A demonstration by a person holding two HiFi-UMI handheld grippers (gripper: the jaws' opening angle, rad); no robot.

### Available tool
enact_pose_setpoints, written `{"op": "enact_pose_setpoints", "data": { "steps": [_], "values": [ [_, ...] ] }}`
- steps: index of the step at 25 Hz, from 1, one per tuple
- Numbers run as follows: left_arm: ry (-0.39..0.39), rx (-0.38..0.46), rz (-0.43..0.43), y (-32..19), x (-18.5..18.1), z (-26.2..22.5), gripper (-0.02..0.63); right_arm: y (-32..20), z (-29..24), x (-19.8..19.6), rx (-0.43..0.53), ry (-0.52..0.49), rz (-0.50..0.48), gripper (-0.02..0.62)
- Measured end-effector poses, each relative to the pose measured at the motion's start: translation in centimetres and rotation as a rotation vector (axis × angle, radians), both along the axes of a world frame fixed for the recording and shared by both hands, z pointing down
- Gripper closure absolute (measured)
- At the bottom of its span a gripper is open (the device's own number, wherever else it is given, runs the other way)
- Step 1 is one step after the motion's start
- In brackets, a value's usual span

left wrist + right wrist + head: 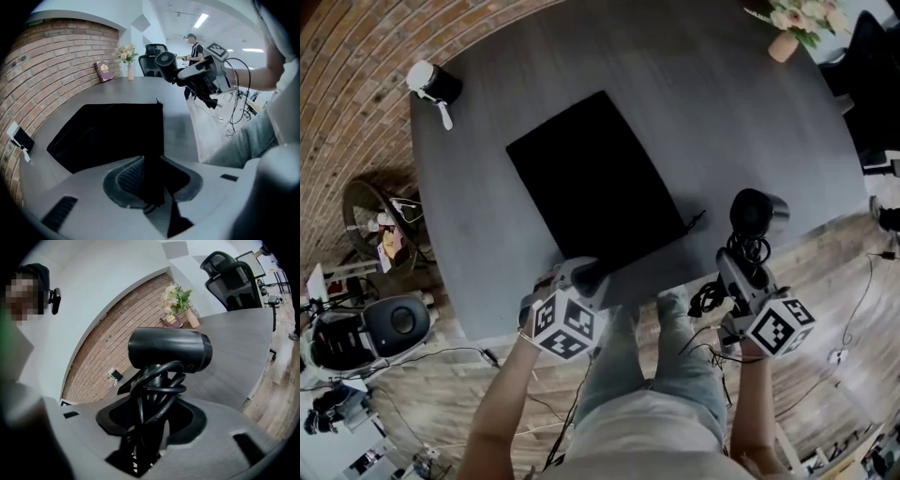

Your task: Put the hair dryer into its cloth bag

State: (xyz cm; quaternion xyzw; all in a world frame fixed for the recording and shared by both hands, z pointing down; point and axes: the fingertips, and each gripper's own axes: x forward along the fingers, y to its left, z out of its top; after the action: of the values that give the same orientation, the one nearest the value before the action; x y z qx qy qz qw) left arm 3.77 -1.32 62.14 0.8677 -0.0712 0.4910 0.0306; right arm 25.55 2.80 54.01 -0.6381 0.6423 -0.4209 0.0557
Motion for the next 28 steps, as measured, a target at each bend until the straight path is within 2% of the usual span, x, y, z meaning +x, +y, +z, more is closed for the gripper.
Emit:
{"op": "enact_pose_setpoints", "data": {
  "steps": [6, 14, 20, 28],
  "values": [
    [0.009, -0.033, -0.034, -0.5, 0.2, 0.0, 0.571, 0.7, 0.0, 0.7, 0.000, 0.004, 0.027, 0.410],
    [0.060, -0.094, -0.105, -0.8, 0.6, -0.8, 0.586, 0.5, -0.3, 0.9, 0.000, 0.031, -0.011, 0.408],
    [0.116, -0.109, -0.184, -1.7, 0.2, -2.0, 0.589, -0.2, -0.9, 0.4, -0.014, 0.073, -0.102, 0.410],
    [0.242, -0.119, -0.378, -3.0, 0.7, -4.1, 0.589, -1.2, -1.0, -0.4, -0.014, 0.120, -0.346, 0.410]
  ]
}}
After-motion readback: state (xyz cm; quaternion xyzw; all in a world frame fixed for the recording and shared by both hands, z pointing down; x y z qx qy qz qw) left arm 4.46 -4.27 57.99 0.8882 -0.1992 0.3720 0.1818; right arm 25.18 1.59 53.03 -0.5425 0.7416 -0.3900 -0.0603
